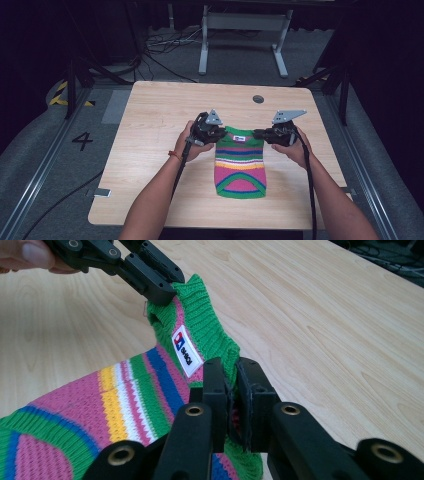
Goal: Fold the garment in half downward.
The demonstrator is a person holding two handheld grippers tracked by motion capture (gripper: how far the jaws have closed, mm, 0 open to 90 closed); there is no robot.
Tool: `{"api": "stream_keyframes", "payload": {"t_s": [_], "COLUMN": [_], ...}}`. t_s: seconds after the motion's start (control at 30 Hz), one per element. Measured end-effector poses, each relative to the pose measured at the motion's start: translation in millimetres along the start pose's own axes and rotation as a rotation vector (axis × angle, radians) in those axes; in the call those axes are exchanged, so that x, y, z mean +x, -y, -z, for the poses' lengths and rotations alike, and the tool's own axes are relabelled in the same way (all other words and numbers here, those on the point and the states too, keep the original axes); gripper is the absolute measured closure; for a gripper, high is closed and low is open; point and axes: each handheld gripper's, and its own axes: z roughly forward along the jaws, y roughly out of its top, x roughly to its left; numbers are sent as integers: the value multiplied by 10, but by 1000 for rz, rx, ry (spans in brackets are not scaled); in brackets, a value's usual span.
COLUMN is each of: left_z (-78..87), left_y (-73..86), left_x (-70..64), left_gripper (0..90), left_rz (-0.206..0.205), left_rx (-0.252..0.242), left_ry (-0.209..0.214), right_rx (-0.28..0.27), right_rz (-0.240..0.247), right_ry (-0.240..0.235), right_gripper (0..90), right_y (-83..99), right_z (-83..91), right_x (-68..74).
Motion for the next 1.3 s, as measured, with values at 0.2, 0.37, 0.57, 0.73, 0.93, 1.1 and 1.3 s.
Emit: {"api": "stream_keyframes", "payload": {"t_s": [0.2, 0.37, 0.57, 0.73, 0.93, 1.1, 1.3], "left_z": [86, 112, 106, 83, 48, 50, 53], "left_y": [51, 130, 196, 273, 387, 461, 533], "left_x": [-153, -324, -511, -621, -673, -758, -849], "left_gripper": [811, 809, 808, 811, 815, 814, 812], "left_rz": [-65, -86, -147, -182, -194, -219, -248], "left_rx": [8, 9, 51, 73, 102, 135, 160], "left_ry": [9, 34, 40, 41, 48, 42, 45], "right_rx": [13, 38, 52, 80, 116, 160, 209], "right_rz": [51, 88, 115, 133, 177, 204, 223], "right_ry": [-35, -53, -78, -102, -149, -179, -190], "right_gripper": [839, 837, 835, 834, 828, 812, 805], "right_y": [69, 135, 254, 324, 406, 480, 610], "right_z": [95, 142, 204, 234, 222, 197, 166], "right_x": [133, 231, 319, 393, 567, 700, 816]}}
